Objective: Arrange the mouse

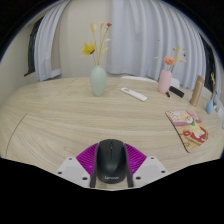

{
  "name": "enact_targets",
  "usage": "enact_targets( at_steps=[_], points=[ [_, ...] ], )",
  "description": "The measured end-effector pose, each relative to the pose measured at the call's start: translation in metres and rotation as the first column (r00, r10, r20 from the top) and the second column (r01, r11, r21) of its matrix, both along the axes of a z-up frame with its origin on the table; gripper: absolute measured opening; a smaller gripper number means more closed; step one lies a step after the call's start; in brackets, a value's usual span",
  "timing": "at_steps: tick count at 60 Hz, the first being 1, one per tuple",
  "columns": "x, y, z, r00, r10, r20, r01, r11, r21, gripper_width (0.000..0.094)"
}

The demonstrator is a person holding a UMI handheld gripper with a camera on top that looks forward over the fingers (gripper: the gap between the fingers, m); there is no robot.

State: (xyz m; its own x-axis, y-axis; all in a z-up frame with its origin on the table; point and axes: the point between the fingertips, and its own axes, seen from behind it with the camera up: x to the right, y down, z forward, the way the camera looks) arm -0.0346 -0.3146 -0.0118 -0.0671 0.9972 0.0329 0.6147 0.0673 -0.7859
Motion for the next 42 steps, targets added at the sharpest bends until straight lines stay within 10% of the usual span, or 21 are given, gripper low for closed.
enact_targets(
  at_steps=[20,42],
  points=[
    [0.000,0.034,0.088,0.999,-0.016,-0.047,0.014,0.999,-0.051,0.0379],
    [-0.103,0.283,0.131,0.973,-0.187,-0.133,0.191,0.981,0.023,0.0376]
  ],
)
